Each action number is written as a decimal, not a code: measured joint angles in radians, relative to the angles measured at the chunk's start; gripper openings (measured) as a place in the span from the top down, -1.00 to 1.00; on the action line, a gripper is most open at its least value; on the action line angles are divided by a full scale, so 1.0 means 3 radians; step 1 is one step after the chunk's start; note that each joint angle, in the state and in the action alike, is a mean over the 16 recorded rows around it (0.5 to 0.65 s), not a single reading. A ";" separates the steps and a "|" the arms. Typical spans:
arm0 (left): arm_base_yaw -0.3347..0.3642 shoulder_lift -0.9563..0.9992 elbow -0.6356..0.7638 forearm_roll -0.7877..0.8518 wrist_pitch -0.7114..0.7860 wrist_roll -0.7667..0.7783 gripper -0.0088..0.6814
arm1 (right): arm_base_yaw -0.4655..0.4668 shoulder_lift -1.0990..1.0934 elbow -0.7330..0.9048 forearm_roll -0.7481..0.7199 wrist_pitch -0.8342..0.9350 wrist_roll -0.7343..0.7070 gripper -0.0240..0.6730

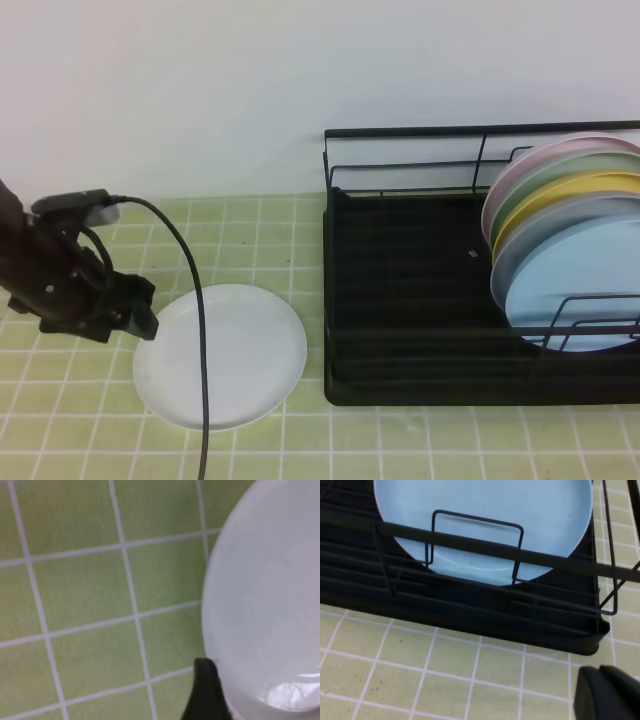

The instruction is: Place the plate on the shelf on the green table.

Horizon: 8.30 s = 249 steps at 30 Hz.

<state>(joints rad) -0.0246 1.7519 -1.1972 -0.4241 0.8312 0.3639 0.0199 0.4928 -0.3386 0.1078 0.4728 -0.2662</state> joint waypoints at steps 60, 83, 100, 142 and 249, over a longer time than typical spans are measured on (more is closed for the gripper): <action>-0.0003 -0.0273 -0.0364 -0.0204 0.0005 0.0141 0.97 | 0.0002 0.0000 -0.0122 0.0639 0.0046 -0.0192 0.94; -0.1838 -0.1621 -0.0327 -0.2224 -0.1483 0.1912 0.97 | 0.0006 0.0000 -0.0930 0.4560 0.0330 -0.2807 -0.45; -0.2812 -0.1610 -0.0312 -0.2399 -0.1905 0.2548 0.56 | 0.0006 0.0000 -0.0991 0.4767 0.0213 -0.3234 0.75; -0.2833 -0.3604 0.0781 0.1270 -0.1672 0.0149 0.97 | 0.0006 0.2527 -0.3530 0.1305 0.2076 -0.4273 0.94; 0.0021 -0.5866 0.4006 0.1658 -0.1914 -0.1582 0.97 | 0.0006 0.2065 -0.3477 0.2689 0.1927 -0.3230 0.89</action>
<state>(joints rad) -0.0182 -0.0078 0.0045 0.0731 0.2572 -0.1107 0.0216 1.1124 -1.3817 0.9146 1.0511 -1.2352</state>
